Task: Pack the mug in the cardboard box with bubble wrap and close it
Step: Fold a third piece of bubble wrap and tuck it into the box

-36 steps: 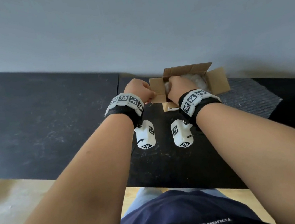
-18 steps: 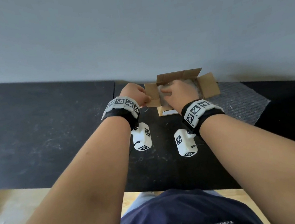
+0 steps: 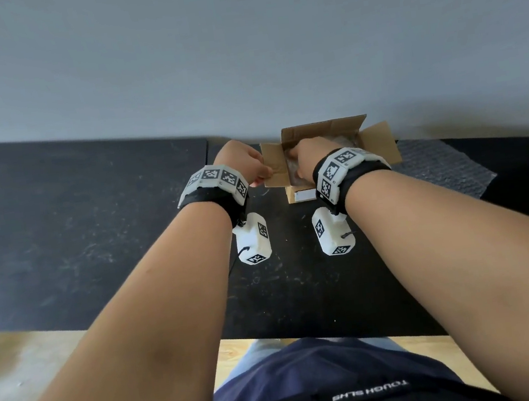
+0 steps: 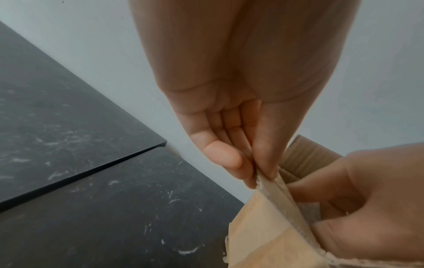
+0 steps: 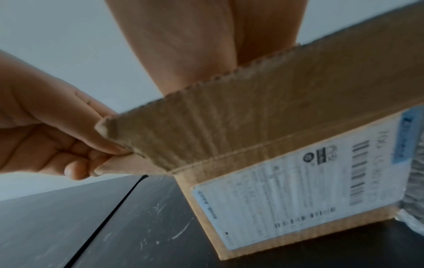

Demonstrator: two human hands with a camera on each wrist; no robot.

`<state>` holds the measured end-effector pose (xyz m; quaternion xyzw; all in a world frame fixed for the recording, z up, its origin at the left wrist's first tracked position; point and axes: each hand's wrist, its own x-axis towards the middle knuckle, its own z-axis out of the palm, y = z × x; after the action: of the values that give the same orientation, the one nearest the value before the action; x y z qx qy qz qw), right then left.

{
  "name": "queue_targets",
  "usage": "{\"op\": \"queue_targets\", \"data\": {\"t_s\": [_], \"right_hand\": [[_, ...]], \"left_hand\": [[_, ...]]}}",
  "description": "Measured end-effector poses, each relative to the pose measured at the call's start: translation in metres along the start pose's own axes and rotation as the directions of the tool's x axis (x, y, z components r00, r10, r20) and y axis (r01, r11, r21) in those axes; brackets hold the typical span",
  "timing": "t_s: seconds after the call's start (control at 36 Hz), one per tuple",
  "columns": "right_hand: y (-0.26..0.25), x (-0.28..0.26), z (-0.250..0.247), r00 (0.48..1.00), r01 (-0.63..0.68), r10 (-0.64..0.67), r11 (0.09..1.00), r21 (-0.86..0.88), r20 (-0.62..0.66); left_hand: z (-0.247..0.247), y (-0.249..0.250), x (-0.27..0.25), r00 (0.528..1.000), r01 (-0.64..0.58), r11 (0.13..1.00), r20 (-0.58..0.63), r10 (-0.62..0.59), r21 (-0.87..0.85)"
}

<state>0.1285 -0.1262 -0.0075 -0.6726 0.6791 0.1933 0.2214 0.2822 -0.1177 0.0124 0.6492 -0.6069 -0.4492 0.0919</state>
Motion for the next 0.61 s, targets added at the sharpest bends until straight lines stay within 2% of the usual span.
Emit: {"op": "queue_targets", "data": {"t_s": [0.11,0.19,0.28,0.33,0.47,0.61], "right_hand": [[-0.001,0.001,-0.001,1.000,-0.026,0.026,1.000,0.006,0.009],[0.003,-0.006,0.003,0.995,0.002,0.004,0.999,0.053,-0.101],[0.001,-0.010,0.002,0.999,-0.002,0.002,1.000,-0.012,-0.041],[0.001,-0.012,0.000,0.998,-0.005,0.005,1.000,0.007,-0.061],[0.012,-0.027,-0.003,0.992,0.015,0.006,0.987,0.159,-0.128],[0.011,-0.036,-0.008,0.991,-0.016,0.057,0.945,0.326,-0.118]], "left_hand": [[0.000,-0.001,0.000,1.000,-0.005,1.000,-0.006,0.005,0.001],[0.000,0.000,-0.001,0.999,-0.024,1.000,-0.023,0.024,0.019],[0.002,0.003,-0.001,0.998,-0.041,0.996,-0.037,0.044,0.077],[0.004,0.003,0.000,0.997,-0.045,0.994,-0.050,0.050,0.102],[0.009,0.001,-0.003,0.997,-0.047,0.991,-0.063,0.055,0.123],[0.009,0.013,-0.007,0.989,-0.055,0.983,-0.122,0.078,0.177]]}}
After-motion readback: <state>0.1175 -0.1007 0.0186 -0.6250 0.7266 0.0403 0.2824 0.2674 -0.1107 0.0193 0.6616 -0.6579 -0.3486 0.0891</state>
